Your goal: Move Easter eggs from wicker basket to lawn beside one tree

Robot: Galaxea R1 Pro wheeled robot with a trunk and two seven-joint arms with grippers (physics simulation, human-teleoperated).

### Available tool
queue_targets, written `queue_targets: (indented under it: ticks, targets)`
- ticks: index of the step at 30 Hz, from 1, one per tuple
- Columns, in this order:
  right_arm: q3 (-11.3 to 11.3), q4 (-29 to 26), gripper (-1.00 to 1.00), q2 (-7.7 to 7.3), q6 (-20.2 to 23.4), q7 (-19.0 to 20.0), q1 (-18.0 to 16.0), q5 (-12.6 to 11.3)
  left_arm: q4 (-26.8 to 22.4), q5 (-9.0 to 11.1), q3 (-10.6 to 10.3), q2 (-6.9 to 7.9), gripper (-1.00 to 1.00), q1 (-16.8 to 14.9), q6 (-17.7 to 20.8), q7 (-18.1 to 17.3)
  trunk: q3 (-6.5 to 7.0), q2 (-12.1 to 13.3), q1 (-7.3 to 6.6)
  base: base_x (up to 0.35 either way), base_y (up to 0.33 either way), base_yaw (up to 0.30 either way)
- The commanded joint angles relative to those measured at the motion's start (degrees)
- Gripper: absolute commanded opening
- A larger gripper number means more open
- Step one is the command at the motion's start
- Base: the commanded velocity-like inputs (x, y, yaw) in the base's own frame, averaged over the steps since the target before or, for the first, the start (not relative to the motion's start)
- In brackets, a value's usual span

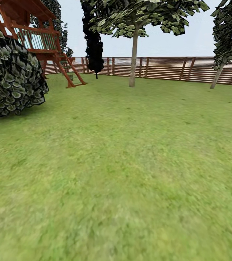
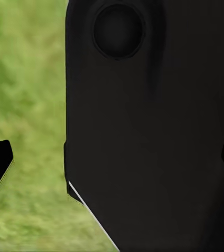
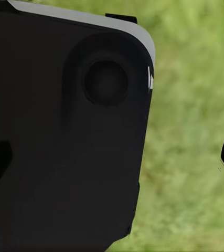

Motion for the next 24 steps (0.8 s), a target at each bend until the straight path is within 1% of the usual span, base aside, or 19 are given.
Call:
queue_targets:
  ticks: [1, 24]
  targets:
    - [0.0, 0.0, 1.0, -0.02, -0.1, 0.0, 0.0, 0.5, 0.0, 0.1, 0.3, -0.07, 1.0, 0.0, 0.0, 0.0, -0.05, 0.0, 0.03, 0.328, 0.0, 0.0]
    - [0.0, 0.0, 1.0, -0.02, -0.1, 0.0, 0.0, 0.5, 0.0, 0.0, 0.3, -0.02, 1.0, 0.0, 0.0, 0.0, -0.05, 0.0, 0.03, 0.328, 0.0, 0.0]
